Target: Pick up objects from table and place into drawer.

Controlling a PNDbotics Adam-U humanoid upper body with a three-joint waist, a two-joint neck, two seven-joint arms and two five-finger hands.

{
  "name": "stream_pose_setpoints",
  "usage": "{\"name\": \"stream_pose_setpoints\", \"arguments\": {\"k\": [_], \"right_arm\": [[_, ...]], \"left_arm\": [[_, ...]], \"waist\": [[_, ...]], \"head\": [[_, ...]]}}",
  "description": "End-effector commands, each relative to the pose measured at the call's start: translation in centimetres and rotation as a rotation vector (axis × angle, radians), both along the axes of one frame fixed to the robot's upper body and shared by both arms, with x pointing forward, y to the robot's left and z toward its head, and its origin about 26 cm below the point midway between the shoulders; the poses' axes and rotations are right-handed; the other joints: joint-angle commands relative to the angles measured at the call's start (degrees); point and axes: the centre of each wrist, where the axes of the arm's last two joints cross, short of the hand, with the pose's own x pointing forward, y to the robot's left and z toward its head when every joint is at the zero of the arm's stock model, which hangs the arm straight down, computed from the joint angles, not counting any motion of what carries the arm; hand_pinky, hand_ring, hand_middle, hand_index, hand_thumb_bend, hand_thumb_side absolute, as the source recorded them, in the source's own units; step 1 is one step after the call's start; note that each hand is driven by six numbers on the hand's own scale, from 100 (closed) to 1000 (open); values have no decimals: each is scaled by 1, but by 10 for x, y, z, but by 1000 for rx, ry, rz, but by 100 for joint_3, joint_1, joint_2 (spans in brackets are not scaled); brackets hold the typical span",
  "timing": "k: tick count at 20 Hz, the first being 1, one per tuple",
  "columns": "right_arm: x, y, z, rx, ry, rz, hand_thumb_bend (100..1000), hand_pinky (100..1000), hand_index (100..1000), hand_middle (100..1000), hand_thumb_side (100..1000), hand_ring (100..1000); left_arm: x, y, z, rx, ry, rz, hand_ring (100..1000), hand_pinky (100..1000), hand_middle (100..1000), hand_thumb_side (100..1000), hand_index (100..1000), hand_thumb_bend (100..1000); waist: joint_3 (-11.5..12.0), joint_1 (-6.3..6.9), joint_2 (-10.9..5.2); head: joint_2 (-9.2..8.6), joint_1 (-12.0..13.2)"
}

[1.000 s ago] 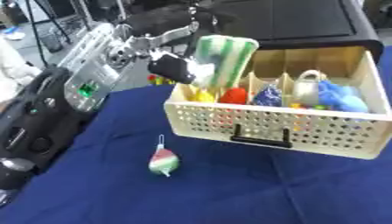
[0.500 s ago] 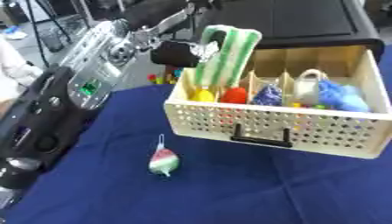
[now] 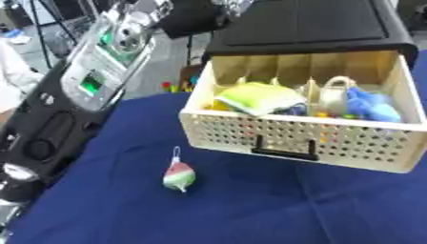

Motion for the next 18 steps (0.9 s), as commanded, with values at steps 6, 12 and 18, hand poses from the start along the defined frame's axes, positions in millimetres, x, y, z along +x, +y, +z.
{"name": "stream_pose_setpoints", "arguments": {"k": [6,12,18], "right_arm": [[-2,0,6,-7,-21,1,100,600,728,703,656,600],[-3,-1,5,-7,-24,-4,100,598,728,700,648,601],[-4,-6,3,-3,-29,-27,100,595,728,697,639,602]], "left_arm": [[-13,8,16,-48,-17,-17,779,478,705,801,976,170],[-24,17,20,-130,-27,-43,759,467,678,801,958,110],[-66,50,26,-382,-91,-73,738,473,667,867,940,100]], "waist": [[23,-54,-135],[80,-110,-132],[273,-229,-140]], "head": [[35,-7],[116,9],[308,6]]}}
